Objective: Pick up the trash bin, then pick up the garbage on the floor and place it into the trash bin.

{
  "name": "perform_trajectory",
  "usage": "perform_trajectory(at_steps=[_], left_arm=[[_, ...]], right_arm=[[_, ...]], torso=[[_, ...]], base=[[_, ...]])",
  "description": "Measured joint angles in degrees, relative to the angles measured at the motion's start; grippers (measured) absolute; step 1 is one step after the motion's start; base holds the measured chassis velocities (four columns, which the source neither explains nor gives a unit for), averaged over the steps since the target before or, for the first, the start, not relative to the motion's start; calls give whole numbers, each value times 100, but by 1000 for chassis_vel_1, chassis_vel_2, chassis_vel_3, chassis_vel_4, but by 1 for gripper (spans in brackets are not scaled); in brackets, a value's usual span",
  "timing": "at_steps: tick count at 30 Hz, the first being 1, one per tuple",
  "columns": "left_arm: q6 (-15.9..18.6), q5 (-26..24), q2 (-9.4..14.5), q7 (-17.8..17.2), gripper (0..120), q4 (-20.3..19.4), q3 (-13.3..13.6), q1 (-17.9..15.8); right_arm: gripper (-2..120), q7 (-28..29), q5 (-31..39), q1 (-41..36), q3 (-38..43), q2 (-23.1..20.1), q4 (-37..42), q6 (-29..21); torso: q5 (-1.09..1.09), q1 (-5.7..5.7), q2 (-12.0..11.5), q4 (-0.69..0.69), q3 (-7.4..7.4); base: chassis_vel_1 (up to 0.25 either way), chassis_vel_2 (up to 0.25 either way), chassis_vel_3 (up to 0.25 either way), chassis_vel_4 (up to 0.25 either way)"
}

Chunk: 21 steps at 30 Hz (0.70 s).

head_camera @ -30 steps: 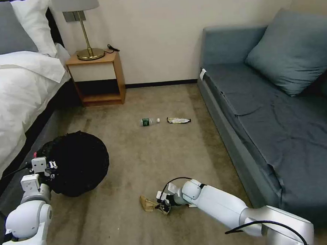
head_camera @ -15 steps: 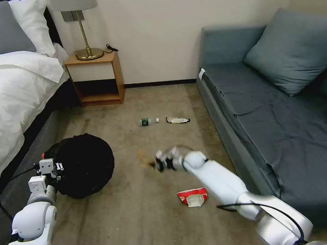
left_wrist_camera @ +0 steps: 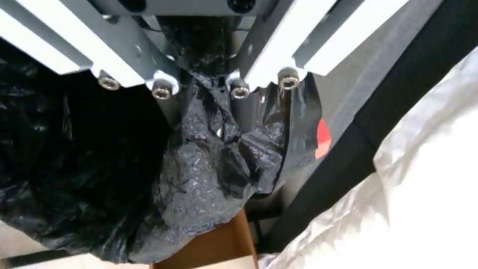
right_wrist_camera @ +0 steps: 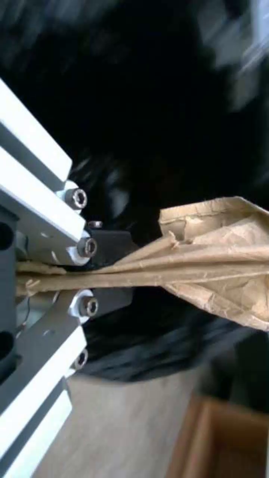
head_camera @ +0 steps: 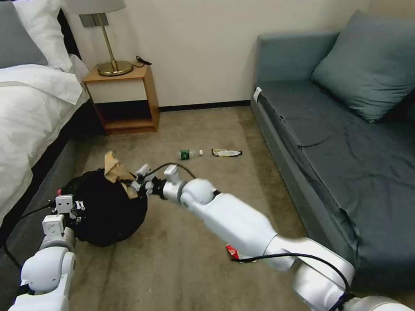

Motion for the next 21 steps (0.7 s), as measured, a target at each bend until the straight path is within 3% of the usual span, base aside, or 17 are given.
perform_trajectory(at_steps=[3, 7, 17, 21], left_arm=[[4, 16, -86, 0, 4, -43, 11, 46], [2, 75, -179, -5, 4, -40, 38, 84], [4, 280, -367, 37, 4, -58, 227, 24], [9, 315, -393, 41, 4, -62, 254, 22]], right_arm=[[0, 396, -54, -165, -211, -5, -197, 126], [0, 385, -51, -249, -364, -14, -188, 164], [0, 565, 53, -247, -554, -24, 292, 177], [13, 703, 80, -241, -616, -24, 483, 65]], torso=[[-1, 0, -1, -3, 1], [0, 0, 0, 3, 0], [1, 0, 0, 1, 0], [1, 0, 0, 2, 0]], base=[[0, 0, 0, 0], [0, 0, 0, 0], [0, 0, 0, 0], [0, 0, 0, 0]])
